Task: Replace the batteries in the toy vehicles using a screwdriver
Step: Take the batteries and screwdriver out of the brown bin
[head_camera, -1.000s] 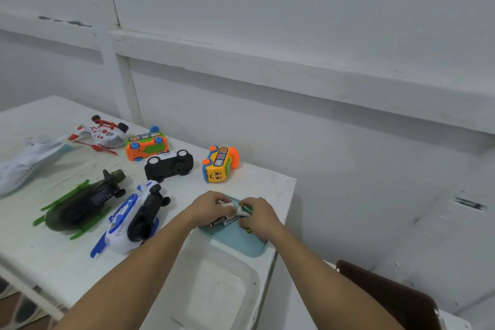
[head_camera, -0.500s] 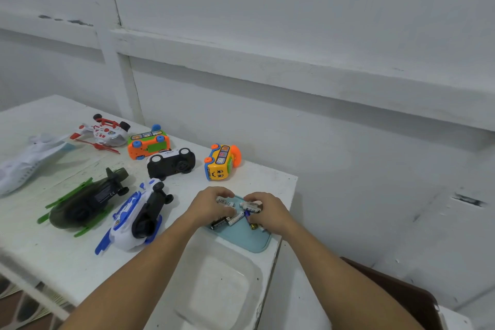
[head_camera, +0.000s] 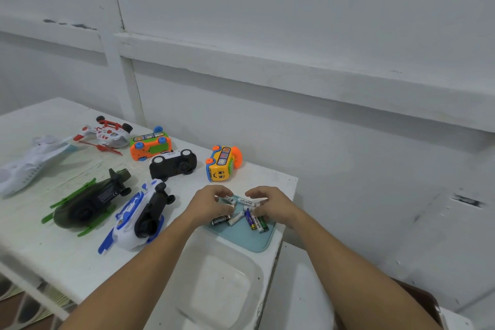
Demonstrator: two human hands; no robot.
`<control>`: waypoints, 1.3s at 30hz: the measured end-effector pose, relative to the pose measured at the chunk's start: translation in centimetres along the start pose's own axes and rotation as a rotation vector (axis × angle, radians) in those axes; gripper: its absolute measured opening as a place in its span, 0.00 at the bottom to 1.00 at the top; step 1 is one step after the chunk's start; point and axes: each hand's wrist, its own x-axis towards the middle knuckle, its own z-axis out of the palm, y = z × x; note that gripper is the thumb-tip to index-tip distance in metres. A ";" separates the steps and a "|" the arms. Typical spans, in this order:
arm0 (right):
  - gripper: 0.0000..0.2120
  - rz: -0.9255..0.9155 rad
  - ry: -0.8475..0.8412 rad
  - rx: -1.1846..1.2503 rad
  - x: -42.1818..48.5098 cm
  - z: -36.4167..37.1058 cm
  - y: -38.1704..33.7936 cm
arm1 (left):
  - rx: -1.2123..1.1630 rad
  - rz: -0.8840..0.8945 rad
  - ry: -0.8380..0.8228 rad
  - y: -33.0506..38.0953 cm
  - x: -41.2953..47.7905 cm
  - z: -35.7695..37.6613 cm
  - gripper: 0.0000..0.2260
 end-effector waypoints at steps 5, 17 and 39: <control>0.20 0.017 0.003 0.112 -0.4 -0.1 0.1 | -0.031 0.011 0.020 0.3 -0.3 0.1 0.14; 0.18 -0.016 0.033 0.173 -2.5 -2.0 0.8 | 0.046 0.094 0.051 2.5 -1.3 0.9 0.13; 0.07 0.433 0.295 0.234 -17.8 -18.6 26.7 | 0.194 0.155 -0.617 13.8 0.3 32.9 0.12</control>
